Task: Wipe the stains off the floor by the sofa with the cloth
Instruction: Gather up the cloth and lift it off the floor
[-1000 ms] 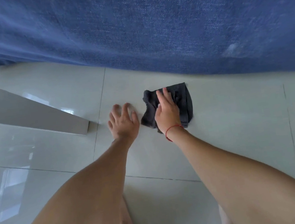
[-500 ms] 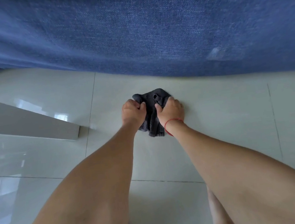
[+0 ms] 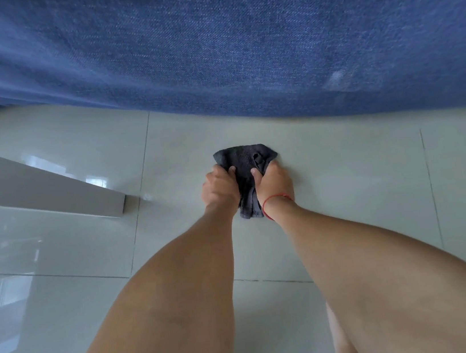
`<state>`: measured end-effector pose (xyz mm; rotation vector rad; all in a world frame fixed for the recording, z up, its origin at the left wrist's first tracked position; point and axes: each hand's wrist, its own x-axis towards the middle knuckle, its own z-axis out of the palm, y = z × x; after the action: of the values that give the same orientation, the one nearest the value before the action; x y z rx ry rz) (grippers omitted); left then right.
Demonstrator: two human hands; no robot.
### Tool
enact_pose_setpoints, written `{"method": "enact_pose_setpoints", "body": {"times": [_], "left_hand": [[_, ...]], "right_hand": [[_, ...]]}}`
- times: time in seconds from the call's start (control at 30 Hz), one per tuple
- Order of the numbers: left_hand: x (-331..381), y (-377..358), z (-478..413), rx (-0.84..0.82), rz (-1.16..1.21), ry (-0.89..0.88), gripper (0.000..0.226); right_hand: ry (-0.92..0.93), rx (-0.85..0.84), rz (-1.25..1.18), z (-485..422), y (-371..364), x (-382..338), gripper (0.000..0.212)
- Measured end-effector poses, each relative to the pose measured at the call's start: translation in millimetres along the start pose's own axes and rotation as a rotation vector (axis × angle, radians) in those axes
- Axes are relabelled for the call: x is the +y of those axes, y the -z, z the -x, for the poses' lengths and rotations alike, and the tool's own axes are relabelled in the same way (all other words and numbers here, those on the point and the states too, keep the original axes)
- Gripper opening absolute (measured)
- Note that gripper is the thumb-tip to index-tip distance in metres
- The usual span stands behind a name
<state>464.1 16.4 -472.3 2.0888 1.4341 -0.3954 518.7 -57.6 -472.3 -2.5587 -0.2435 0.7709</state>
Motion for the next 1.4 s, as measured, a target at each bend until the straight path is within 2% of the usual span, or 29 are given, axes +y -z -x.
{"method": "enact_pose_setpoints", "body": {"times": [0.13, 0.27, 0.37, 0.47, 0.7, 0.83, 0.97, 1.1, 1.2, 1.4], "left_hand": [[-8.1, -4.5, 17.9, -0.078, -0.083, 0.011, 0.047], [-29.8, -3.2, 58.3, -0.238, -0.231, 0.006, 0.045], [-39.6, 18.1, 86.9, -0.237, -0.241, -0.024, 0.044], [-31.4, 71.9, 116.1, -0.110, -0.070, 0.000, 0.045], [-7.5, 255.5, 210.3, 0.329, 0.364, -0.073, 0.042], [-29.2, 336.7, 276.6, 0.523, 0.488, -0.071, 0.045], [-87.2, 383.6, 340.4, 0.710, 0.490, -0.020, 0.040], [-172.0, 408.0, 387.3, 0.812, 0.556, 0.092, 0.038], [-234.0, 416.0, 421.0, 0.871, 0.607, 0.211, 0.038], [-314.9, 411.2, 453.5, 0.928, 0.590, 0.352, 0.037]], "right_hand": [[-0.074, -0.113, 0.032, 17.6, 4.3, 7.7, 0.036], [-0.137, -0.282, 0.129, 57.7, 16.0, 23.8, 0.038], [-0.132, -0.287, 0.086, 88.3, 35.9, 16.9, 0.036], [-0.017, -0.200, 0.002, 116.9, 72.2, -17.4, 0.034], [0.425, 0.016, -0.152, 216.8, 191.8, -143.3, 0.043], [0.603, 0.037, -0.206, 291.4, 225.5, -196.9, 0.044], [0.747, -0.033, -0.189, 368.4, 216.3, -234.9, 0.044], [0.912, -0.134, -0.148, 446.9, 187.3, -262.1, 0.051], [1.021, -0.225, -0.127, 500.3, 155.2, -281.0, 0.048], [1.070, -0.363, -0.088, 560.0, 88.1, -299.6, 0.047]]}}
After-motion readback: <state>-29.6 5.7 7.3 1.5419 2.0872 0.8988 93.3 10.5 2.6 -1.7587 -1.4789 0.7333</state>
